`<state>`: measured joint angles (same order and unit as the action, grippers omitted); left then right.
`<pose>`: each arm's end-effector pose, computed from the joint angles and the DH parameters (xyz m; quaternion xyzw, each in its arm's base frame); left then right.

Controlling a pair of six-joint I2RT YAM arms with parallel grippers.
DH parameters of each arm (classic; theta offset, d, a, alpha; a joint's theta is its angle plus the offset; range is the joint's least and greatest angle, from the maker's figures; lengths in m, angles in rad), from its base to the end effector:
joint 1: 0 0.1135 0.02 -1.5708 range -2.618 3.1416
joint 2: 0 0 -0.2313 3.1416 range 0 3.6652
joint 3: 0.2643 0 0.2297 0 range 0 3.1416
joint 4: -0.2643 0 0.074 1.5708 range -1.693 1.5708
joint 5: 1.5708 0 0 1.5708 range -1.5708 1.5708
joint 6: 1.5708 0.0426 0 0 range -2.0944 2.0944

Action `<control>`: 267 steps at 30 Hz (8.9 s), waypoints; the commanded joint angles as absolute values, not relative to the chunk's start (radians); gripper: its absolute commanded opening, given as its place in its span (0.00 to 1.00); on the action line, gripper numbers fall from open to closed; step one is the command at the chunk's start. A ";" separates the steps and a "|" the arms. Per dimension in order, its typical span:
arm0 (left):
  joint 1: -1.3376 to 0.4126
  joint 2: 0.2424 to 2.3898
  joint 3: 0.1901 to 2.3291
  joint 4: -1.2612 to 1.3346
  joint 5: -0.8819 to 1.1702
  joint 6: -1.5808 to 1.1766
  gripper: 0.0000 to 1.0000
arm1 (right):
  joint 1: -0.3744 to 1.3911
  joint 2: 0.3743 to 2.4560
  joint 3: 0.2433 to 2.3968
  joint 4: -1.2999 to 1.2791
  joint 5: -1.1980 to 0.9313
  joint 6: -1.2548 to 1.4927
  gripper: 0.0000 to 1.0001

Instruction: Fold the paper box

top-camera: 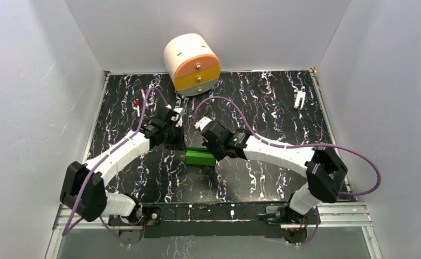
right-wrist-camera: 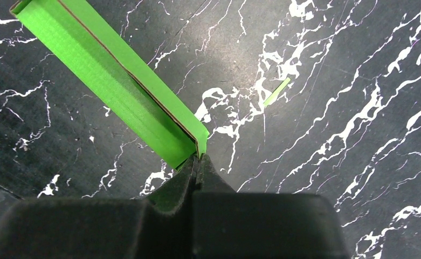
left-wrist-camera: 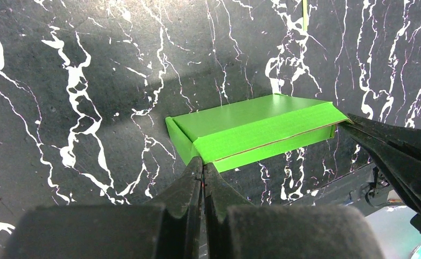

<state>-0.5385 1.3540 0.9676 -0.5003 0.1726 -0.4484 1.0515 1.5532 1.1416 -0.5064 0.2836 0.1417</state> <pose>0.2293 -0.1455 0.2215 0.0712 0.9363 -0.2298 0.2558 0.1656 0.2658 0.2198 -0.3713 0.8622 0.0676 0.3378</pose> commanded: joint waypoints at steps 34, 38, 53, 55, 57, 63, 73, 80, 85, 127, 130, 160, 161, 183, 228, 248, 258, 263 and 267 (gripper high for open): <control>-0.694 1.191 0.764 -0.401 0.062 -0.604 0.00 | 1.034 1.619 1.330 -0.598 0.259 0.744 0.00; -0.695 1.187 0.764 -0.396 0.065 -0.607 0.00 | 1.032 1.615 1.313 -0.590 0.276 0.768 0.00; -0.695 1.174 0.786 -0.398 0.067 -0.604 0.00 | 1.032 1.625 1.244 -0.587 0.301 0.754 0.00; -0.695 1.175 0.796 -0.403 0.069 -0.603 0.00 | 1.032 1.625 1.239 -0.595 0.301 0.752 0.00; -0.695 1.178 0.808 -0.409 0.072 -0.603 0.00 | 1.032 1.624 1.233 -0.600 0.298 0.747 0.00; -0.695 1.193 0.857 -0.443 0.064 -0.605 0.00 | 1.036 1.617 1.213 -0.589 0.284 0.708 0.00; -0.695 1.215 0.918 -0.461 0.103 -0.647 0.00 | 1.085 1.628 1.218 -0.610 0.373 0.692 0.00; -0.695 1.214 0.912 -0.423 0.125 -0.724 0.00 | 1.126 1.645 1.236 -0.645 0.456 0.708 0.00; -0.695 1.215 0.916 -0.405 0.137 -0.786 0.00 | 1.145 1.661 1.253 -0.679 0.499 0.725 0.00; -0.752 1.226 0.882 -0.556 -0.022 -0.756 0.00 | 1.161 1.703 1.279 -0.697 0.567 0.764 0.00; -0.767 1.223 0.868 -0.556 -0.030 -0.767 0.00 | 1.161 1.698 1.274 -0.694 0.573 0.770 0.00; -0.974 1.189 0.703 -0.464 -0.275 -0.930 0.00 | 1.162 1.518 1.042 -0.408 0.602 0.683 0.01; -0.974 1.190 0.706 -0.463 -0.293 -0.926 0.00 | 1.161 1.500 1.021 -0.378 0.600 0.673 0.01; -0.974 1.236 0.682 -0.464 -0.432 -0.908 0.00 | 1.102 1.273 0.910 -0.331 0.439 0.598 0.00; -0.982 1.158 0.649 -0.348 -0.433 -0.763 0.00 | 1.034 1.111 0.741 -0.069 -0.108 -0.452 0.67; -0.987 1.102 0.609 -0.281 -0.404 -0.721 0.00 | 1.039 1.192 0.662 -0.015 -0.144 -0.581 0.58; -0.987 1.060 0.555 -0.230 -0.386 -0.732 0.00 | 1.180 1.169 0.573 0.072 0.072 -0.592 0.45; -0.987 1.024 0.516 -0.197 -0.367 -0.742 0.00 | 1.293 1.207 0.547 0.095 0.229 -0.592 0.40; -0.987 0.960 0.482 -0.192 -0.365 -0.762 0.00 | 1.349 1.276 0.548 0.108 0.334 -0.600 0.37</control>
